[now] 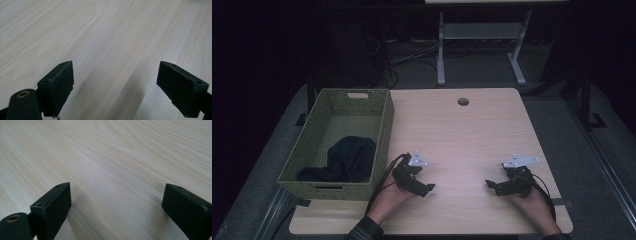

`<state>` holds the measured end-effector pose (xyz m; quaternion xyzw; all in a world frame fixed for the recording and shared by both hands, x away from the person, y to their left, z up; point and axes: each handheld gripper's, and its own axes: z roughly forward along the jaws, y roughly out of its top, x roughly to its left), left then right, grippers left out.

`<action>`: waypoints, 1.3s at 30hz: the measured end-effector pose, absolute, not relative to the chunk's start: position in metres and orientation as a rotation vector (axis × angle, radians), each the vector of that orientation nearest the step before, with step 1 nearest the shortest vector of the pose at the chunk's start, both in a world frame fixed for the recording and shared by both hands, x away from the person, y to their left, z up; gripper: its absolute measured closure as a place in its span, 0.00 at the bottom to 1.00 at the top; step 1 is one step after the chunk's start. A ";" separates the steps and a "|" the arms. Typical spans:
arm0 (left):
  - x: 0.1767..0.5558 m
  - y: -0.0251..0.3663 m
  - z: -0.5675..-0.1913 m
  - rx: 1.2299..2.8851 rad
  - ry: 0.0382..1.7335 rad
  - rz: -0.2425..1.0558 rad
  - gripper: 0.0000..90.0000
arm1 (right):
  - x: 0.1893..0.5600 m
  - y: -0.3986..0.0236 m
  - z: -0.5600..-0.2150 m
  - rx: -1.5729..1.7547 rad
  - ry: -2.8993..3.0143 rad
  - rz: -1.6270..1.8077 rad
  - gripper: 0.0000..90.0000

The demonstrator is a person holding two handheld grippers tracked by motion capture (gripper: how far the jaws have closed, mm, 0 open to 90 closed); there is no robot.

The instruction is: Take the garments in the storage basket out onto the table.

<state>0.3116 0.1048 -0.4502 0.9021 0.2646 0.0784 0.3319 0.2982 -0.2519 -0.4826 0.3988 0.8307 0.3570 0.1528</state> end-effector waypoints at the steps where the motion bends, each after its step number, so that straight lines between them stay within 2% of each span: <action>1: 0.312 0.105 -0.448 2.352 0.698 0.200 0.15 | 0.298 -0.252 -0.483 1.144 2.383 1.024 0.09; 29: 0.315 0.107 -0.430 2.331 0.725 0.124 0.15 | 0.298 -0.252 -0.483 1.144 2.383 1.024 0.09; 39: 0.317 0.107 -0.420 2.336 0.715 0.133 0.15 | 0.298 -0.252 -0.483 1.144 2.383 1.024 0.09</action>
